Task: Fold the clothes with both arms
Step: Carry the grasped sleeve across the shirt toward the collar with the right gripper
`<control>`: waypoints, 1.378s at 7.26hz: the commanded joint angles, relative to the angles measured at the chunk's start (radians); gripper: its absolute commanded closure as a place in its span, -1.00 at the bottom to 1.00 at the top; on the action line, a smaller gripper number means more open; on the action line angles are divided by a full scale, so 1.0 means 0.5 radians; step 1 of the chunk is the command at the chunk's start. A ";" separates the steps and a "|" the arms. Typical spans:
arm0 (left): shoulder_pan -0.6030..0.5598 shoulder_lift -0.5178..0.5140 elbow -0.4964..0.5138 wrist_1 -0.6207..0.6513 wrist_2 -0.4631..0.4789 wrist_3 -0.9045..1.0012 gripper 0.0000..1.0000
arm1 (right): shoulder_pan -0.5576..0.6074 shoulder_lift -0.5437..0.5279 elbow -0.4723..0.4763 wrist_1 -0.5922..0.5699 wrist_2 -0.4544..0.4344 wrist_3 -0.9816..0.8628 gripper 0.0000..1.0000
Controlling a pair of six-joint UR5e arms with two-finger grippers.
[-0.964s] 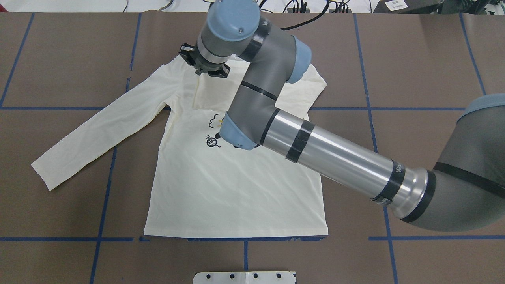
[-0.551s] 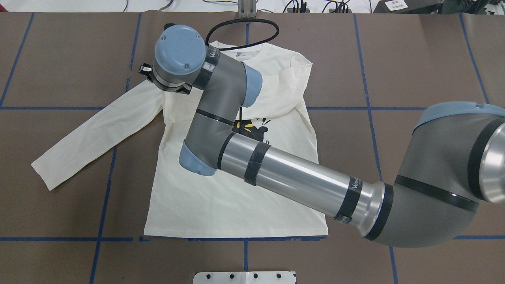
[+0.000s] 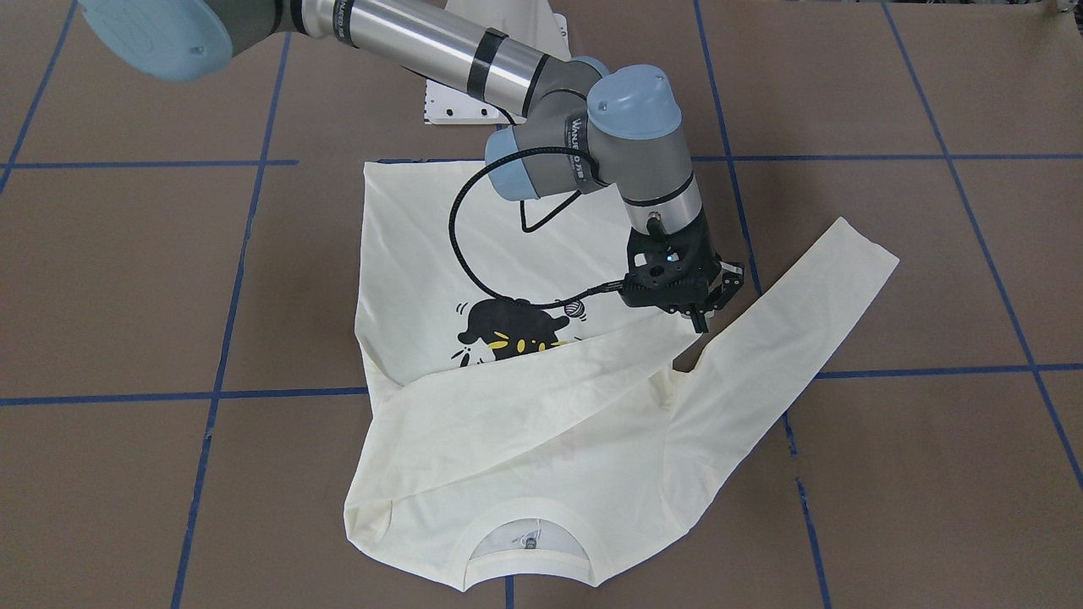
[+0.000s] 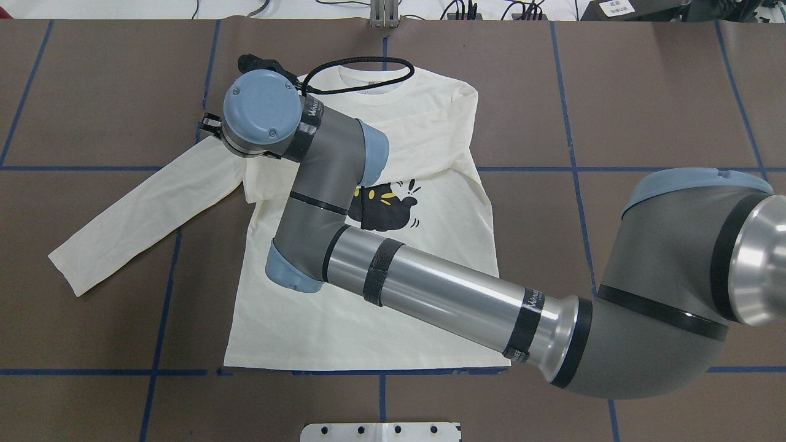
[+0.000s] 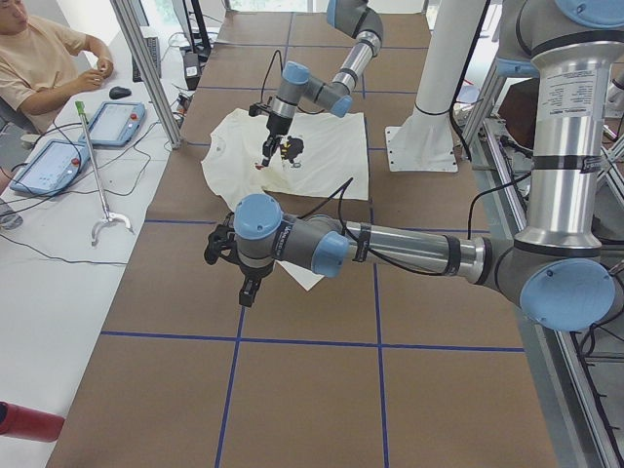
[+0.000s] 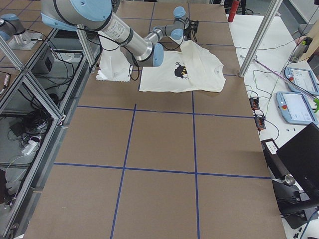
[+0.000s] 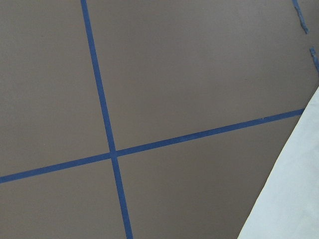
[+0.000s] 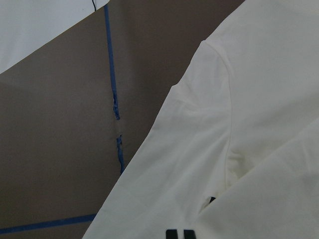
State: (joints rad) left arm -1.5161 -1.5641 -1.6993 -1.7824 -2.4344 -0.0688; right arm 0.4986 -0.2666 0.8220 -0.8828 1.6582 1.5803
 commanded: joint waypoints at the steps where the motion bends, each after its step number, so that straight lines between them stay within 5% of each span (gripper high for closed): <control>1: 0.132 -0.026 0.008 -0.128 -0.006 -0.345 -0.99 | -0.009 0.073 -0.043 0.020 -0.018 0.002 -0.96; 2: 0.333 -0.026 0.012 -0.381 0.003 -0.742 -0.99 | -0.003 0.076 0.085 -0.010 -0.015 0.039 -0.97; 3: 0.645 -0.032 0.115 -0.718 0.118 -1.217 -0.99 | 0.009 -0.076 0.417 -0.245 -0.003 0.064 -0.96; 4: 0.785 -0.044 0.225 -0.976 0.287 -1.507 -0.98 | 0.052 -0.402 0.888 -0.447 0.049 0.061 -0.96; 5: 0.856 -0.032 0.308 -1.058 0.300 -1.592 -0.73 | 0.201 -0.782 1.251 -0.474 0.316 0.036 -0.97; 6: 0.866 0.002 0.321 -1.056 0.295 -1.599 -0.42 | 0.348 -1.014 1.401 -0.468 0.574 0.009 -0.98; 7: 0.891 0.038 0.337 -1.049 0.291 -1.596 -0.35 | 0.429 -1.156 1.490 -0.462 0.668 -0.001 -0.98; 10: 0.989 0.078 0.392 -1.034 0.243 -1.593 -0.26 | 0.435 -1.261 1.568 -0.456 0.651 -0.034 -0.98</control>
State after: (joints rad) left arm -1.0446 -1.5326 -1.5100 -2.3045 -2.2978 -0.8643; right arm 0.7143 -0.8846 1.5960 -1.1120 1.9849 1.5655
